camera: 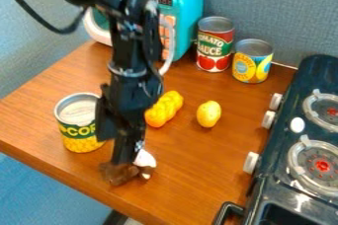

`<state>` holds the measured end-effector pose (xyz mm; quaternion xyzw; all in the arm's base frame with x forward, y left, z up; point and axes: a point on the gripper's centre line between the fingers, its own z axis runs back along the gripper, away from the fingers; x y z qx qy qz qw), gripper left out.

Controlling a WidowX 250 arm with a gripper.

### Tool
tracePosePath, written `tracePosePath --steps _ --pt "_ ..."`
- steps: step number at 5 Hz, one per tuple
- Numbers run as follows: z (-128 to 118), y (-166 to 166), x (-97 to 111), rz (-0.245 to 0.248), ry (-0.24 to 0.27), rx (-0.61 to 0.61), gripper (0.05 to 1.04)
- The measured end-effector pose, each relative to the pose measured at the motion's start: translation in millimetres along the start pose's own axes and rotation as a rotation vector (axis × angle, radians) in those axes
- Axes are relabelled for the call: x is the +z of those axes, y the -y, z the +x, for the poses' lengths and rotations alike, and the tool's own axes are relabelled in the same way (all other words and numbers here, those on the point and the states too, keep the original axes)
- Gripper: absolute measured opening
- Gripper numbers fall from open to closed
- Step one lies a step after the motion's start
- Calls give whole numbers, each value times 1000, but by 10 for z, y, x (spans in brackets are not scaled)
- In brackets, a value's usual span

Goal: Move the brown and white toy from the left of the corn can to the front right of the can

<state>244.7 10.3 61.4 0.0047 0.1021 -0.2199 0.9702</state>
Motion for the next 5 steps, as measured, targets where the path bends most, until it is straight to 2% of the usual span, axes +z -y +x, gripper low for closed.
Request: tracePosePath --steps 2,3,4,5 --pt "60 -53 517 30 146 14 1001" --pt "337 -242 652 39 184 107 1001" --pt "653 -407 687 29 177 180 1001" --pt "752 -480 640 29 157 211 1001"
